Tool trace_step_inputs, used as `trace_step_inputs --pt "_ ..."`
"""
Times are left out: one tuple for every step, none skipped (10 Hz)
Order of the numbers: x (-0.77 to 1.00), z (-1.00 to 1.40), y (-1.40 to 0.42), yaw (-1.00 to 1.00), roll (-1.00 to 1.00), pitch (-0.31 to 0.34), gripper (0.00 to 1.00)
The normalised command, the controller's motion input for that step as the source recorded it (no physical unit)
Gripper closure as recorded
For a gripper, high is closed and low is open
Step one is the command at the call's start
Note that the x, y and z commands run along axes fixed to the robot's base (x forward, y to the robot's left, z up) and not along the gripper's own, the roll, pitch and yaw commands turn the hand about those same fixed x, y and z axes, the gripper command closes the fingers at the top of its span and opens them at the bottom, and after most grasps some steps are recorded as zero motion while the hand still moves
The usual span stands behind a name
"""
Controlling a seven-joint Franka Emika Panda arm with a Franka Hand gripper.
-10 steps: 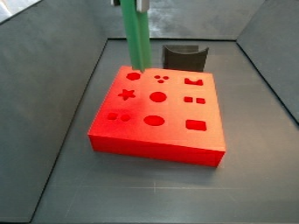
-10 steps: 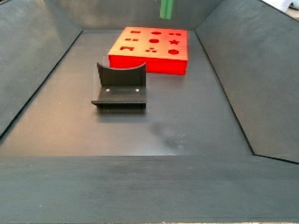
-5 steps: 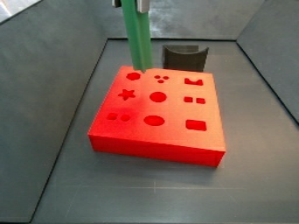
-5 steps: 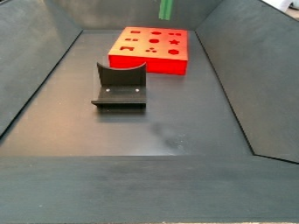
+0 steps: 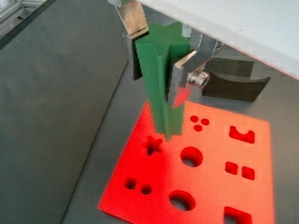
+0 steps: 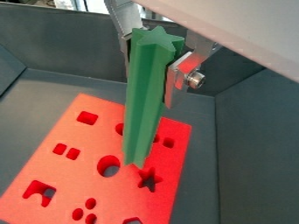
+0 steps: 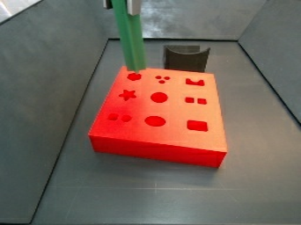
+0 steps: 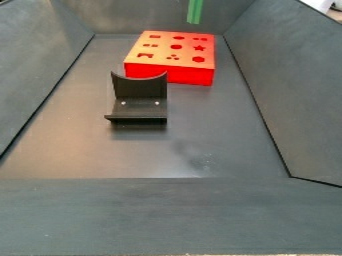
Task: Pick up the star object. Move up. Place the star object on the fixture. Regrasp the star object. Move to above the board. Insert the star object.
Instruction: Insert the star object.
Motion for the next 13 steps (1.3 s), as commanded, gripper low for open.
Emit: trace_step_inputs --pt "-0.05 -0.05 0.0 0.0 0.0 0.0 1.0" --pt "-0.03 -0.09 0.0 0.0 0.0 0.0 1.0" --pt "-0.02 -0.11 0.0 0.0 0.0 0.0 1.0" --pt "-0.04 -0.13 0.0 0.0 0.0 0.0 1.0" --pt "-0.16 -0.11 0.0 0.0 0.03 0.0 1.0" --pt "-0.1 -0.03 0.0 0.0 0.0 0.021 1.0" --pt "0.1 -0.29 0.19 -0.24 -0.09 0.077 1.0" --pt "0.12 -0.41 0.15 -0.37 -0.15 0.051 1.0" --pt "0.2 -0.33 0.05 -0.22 -0.16 0.0 1.0" --pt "0.06 -0.04 0.02 -0.01 -0.04 0.0 1.0" --pt "0.0 -0.05 0.01 0.0 -0.04 0.0 1.0" --pt "0.0 -0.12 0.05 0.0 -0.12 0.0 1.0" --pt "0.0 -0.14 0.05 -0.01 -0.13 0.0 1.0"
